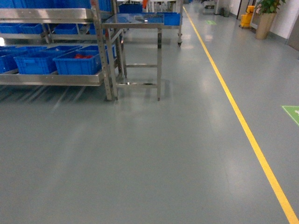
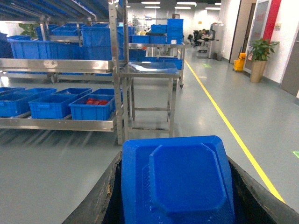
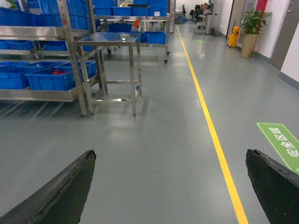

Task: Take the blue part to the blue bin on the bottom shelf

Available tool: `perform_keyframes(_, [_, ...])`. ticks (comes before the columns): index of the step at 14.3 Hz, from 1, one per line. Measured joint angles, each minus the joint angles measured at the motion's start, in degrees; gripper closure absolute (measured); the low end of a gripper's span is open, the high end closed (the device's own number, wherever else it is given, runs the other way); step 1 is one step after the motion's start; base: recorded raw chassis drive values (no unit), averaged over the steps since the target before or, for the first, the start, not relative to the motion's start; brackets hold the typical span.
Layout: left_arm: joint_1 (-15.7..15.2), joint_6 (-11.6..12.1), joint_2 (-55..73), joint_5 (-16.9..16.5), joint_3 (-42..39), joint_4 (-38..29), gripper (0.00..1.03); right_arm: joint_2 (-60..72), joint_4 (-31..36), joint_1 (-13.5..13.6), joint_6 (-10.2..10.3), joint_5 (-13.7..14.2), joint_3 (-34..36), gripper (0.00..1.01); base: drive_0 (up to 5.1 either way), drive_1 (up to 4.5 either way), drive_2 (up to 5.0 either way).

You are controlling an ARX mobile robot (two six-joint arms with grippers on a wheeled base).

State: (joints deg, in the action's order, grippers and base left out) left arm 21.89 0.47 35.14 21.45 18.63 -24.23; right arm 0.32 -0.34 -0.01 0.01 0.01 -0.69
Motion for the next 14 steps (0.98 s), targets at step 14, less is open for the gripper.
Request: perform_keyframes(14, [0.0, 0.0, 0.1, 0.0, 0.0, 0.2, 0.59, 0.0, -0.1, 0.0, 0.0, 0.0, 0.0, 0.03, 0.0, 4.29, -4.2])
